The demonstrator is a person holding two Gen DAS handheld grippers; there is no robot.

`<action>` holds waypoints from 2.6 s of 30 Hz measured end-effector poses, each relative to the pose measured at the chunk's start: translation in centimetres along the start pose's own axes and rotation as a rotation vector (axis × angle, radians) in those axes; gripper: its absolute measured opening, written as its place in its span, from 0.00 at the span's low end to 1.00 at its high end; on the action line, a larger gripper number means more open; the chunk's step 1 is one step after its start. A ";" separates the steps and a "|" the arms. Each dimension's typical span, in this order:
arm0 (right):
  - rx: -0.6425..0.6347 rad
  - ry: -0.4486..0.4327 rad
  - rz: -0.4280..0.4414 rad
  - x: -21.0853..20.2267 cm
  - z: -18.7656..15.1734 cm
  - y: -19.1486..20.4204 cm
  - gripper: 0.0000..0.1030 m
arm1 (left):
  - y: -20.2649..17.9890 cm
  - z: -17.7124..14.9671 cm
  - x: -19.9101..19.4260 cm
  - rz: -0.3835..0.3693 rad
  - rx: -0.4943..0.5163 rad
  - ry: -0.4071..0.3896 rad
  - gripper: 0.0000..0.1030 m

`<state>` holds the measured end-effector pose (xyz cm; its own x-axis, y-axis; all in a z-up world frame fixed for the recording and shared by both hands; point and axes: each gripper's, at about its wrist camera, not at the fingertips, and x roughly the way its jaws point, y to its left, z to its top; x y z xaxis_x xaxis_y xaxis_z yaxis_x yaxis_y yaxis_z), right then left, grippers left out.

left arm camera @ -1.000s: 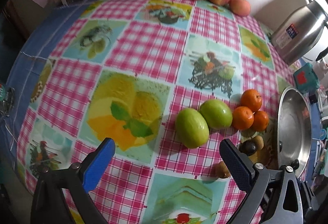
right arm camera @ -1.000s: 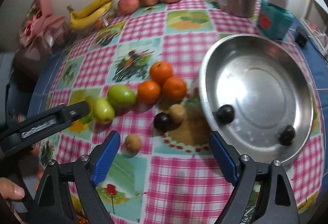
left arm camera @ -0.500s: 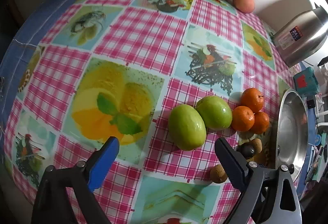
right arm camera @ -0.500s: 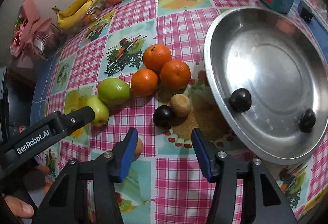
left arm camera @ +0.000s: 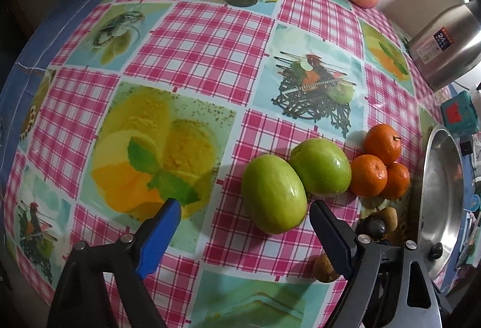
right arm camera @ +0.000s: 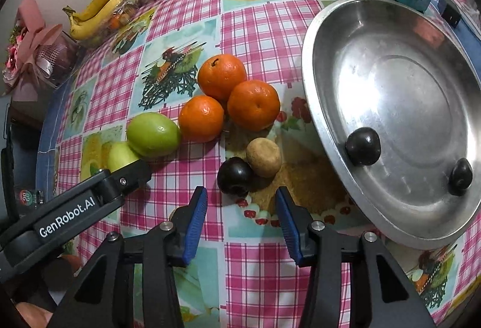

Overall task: Organize fruits
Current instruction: 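Grasp the large green apple with the left tool while the right tool grasps a dark plum, then carry the green apple and plum into the steel bowl and open both tools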

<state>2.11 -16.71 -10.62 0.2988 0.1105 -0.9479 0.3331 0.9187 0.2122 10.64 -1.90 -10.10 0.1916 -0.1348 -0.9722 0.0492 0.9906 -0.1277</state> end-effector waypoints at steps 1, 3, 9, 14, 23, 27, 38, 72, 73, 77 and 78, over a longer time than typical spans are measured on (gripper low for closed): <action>-0.007 -0.001 -0.008 0.0 0.0 0.2 0.47 | 0.0 0.1 0.1 0.003 0.000 0.002 0.86; -0.016 -0.001 -0.024 0.2 0.0 0.5 0.47 | 0.0 0.2 0.4 0.002 -0.002 0.009 0.85; -0.051 -0.008 -0.063 0.7 0.1 1.7 0.47 | -0.4 0.0 0.7 0.021 0.019 -0.001 0.81; -0.042 -0.016 -0.067 1.0 0.3 1.7 0.42 | -0.5 0.0 0.5 -0.008 0.027 -0.012 0.68; -0.022 -0.016 -0.035 0.8 0.2 1.3 0.28 | -1.5 0.0 0.0 -0.060 0.054 -0.008 0.44; -0.019 -0.012 -0.026 0.8 0.2 1.4 0.25 | -1.6 0.0 0.1 -0.066 0.046 -0.006 0.44; -0.007 -0.011 0.029 -0.1 -0.2 1.1 0.25 | -0.2 0.2 -0.7 -0.060 0.006 -0.033 0.44; 0.081 -0.145 0.052 -5.4 0.4 -2.5 0.25 | -3.1 -1.0 -6.4 -0.127 0.096 -0.170 0.43; 0.094 -0.149 0.052 -5.5 0.5 -2.9 0.25 | -3.5 -1.1 -6.4 -0.128 0.112 -0.171 0.43; 0.154 -0.162 0.048 -5.8 0.5 -4.8 0.25 | -4.9 -1.7 -6.3 -0.136 0.161 -0.169 0.43; 0.168 -0.165 0.044 -5.9 0.4 -5.2 0.25 | -5.3 -1.9 -6.3 -0.137 0.170 -0.167 0.43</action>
<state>-1.02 -22.34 -6.04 0.4539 0.0732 -0.8880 0.4565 0.8368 0.3024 7.32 -6.21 -3.69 0.3305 -0.2834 -0.9003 0.2472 0.9465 -0.2072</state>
